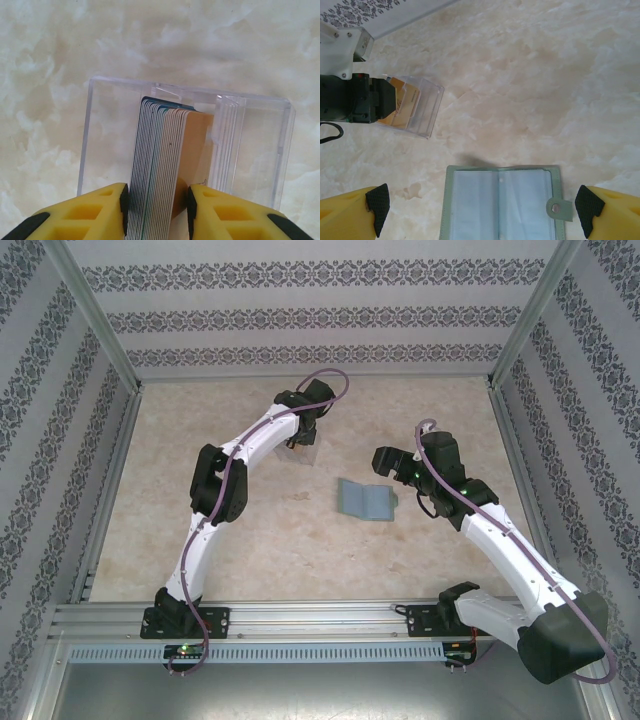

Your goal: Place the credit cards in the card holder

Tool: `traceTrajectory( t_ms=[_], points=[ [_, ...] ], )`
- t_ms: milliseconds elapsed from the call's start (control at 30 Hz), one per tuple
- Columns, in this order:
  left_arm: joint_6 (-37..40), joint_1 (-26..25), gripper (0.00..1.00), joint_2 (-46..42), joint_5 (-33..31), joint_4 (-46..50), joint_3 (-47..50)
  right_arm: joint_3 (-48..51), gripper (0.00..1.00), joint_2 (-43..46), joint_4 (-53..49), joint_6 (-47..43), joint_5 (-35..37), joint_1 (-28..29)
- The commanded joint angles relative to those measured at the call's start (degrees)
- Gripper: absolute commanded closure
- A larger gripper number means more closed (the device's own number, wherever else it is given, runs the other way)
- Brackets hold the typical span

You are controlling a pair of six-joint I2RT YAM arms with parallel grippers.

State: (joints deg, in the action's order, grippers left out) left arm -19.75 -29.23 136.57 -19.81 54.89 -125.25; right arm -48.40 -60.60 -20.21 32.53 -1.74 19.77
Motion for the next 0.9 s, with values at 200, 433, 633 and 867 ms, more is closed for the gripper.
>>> traceTrajectory(
  t_ms=[200,433,633,867],
  points=[
    [-1.18,0.58,0.63,-3.71,-3.74,0.39,1.23,-1.08,0.02,0.42,-0.52,-1.18,1.51,0.40],
    [-0.87,0.36,0.58,-4.32,-4.19,-0.12,1.18,-1.07,0.02,0.04,-0.43,-1.15,1.36,0.39],
    [-0.63,0.37,0.64,-4.07,-3.95,0.00,1.19,-1.41,0.02,-0.50,-0.45,-1.17,1.25,0.43],
    [-0.58,0.39,0.52,-3.72,-1.11,0.64,1.24,-1.52,0.02,-0.94,-0.43,-1.14,0.97,0.44]
  ],
)
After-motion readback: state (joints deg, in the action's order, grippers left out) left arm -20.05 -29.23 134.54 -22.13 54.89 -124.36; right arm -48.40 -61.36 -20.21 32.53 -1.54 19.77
